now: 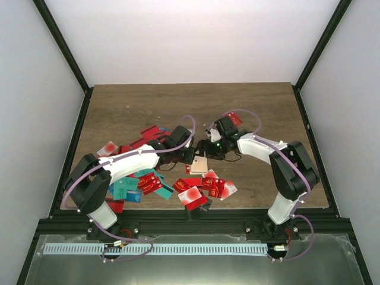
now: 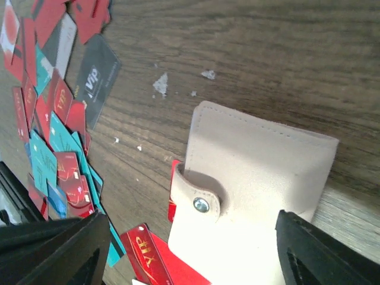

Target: Put the credit cards into the card holder

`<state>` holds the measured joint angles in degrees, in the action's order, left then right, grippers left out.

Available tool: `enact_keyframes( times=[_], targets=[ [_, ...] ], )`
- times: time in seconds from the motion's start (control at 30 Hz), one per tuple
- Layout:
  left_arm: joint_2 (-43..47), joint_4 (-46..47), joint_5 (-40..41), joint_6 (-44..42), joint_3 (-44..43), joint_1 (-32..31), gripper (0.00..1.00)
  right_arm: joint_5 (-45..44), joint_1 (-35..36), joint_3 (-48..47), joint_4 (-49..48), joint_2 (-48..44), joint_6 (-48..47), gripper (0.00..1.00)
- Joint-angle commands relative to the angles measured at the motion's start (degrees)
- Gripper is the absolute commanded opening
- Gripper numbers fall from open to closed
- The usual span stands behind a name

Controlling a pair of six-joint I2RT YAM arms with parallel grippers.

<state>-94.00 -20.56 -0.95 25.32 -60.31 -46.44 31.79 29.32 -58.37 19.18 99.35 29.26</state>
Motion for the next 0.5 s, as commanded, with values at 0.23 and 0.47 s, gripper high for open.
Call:
enact_keyframes(
  times=[0.23,0.47],
  targets=[
    [9.55,-5.13,9.06,-1.33,-5.52,2.49,0.22,-11.28,-0.73,-3.78,-0.16,-15.85,-5.43,1.0],
    [20.41,-6.76,18.88,-3.81,-4.52,6.34,1.0,-25.65,-0.76,2.05,-9.55,-33.66,-9.12,1.0]
  ],
)
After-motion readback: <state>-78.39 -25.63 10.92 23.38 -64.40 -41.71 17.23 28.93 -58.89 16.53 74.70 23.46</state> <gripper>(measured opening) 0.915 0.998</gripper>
